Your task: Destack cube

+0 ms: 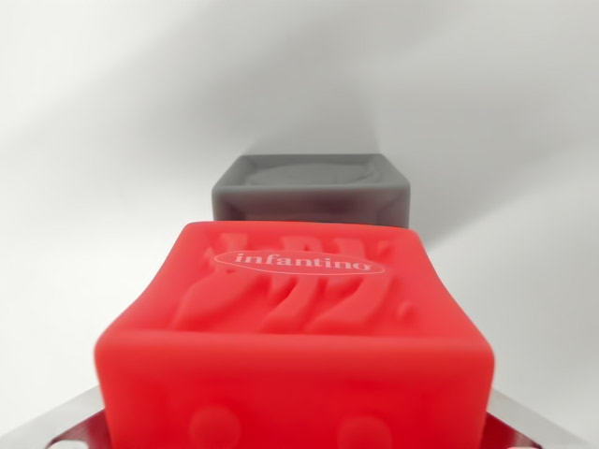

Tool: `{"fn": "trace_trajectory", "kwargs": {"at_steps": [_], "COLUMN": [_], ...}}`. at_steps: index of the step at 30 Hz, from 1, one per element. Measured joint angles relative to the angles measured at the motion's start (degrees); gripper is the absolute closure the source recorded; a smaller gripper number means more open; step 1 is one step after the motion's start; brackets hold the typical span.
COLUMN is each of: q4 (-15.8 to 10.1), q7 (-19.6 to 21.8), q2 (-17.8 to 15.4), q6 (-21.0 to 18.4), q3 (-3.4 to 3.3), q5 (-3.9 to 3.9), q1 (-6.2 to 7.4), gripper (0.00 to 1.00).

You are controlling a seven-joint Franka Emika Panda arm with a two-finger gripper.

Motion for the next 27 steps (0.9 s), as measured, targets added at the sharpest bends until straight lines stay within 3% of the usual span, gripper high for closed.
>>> {"fn": "trace_trajectory", "kwargs": {"at_steps": [27], "q4": [-0.7], "q7": [-0.7], "q2": [-7.8], "q6": [-6.7], "q3": [0.09], "q5": [0.17], "q1": [-0.17], "gripper": [1.00]}}
